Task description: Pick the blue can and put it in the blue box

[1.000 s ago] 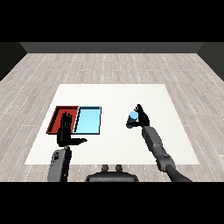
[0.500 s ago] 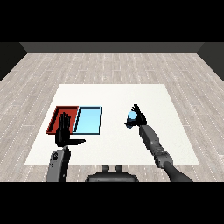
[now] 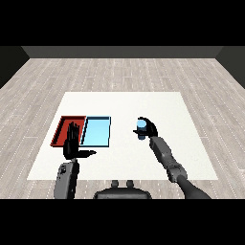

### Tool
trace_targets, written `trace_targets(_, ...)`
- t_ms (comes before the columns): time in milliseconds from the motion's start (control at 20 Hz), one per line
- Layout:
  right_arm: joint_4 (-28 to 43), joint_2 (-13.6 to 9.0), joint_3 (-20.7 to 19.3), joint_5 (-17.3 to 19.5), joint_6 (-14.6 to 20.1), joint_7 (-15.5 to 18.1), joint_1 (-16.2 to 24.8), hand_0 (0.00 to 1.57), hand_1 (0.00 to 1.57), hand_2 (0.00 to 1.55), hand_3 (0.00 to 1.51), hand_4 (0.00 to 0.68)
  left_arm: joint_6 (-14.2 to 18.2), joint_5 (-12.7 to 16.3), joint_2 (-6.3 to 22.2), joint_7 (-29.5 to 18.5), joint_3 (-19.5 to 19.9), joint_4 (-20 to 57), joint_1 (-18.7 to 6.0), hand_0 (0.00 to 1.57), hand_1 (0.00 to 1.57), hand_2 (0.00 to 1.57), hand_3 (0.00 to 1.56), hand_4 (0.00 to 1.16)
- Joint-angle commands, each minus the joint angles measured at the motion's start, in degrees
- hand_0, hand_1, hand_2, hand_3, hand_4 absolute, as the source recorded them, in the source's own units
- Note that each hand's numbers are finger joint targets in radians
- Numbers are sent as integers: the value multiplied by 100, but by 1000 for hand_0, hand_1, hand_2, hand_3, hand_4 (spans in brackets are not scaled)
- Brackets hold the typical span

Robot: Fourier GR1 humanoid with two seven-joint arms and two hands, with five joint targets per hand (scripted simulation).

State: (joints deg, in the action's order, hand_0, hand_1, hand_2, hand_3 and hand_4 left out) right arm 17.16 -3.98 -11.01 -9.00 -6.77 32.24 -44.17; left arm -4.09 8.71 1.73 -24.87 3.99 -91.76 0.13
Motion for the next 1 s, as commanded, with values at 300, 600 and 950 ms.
trace_targets(300, 307, -17, 160, 228, 473, -328, 40, 1560, 1560, 1487, 1435, 677, -107, 70, -17, -120, -21, -72, 137, 0, 0, 0, 0, 0)
trace_targets(600, 570, -318, 189, 281, 157, 3, 125, 1494, 1494, 1454, 1411, 651, -118, -236, -38, -324, -263, 432, 52, 0, 0, 0, 0, 0)
trace_targets(950, 1592, -155, 328, 232, 273, -290, 191, 1502, 1502, 1457, 1405, 648, 39, -358, -86, 88, -531, 742, -386, 0, 0, 0, 0, 0)
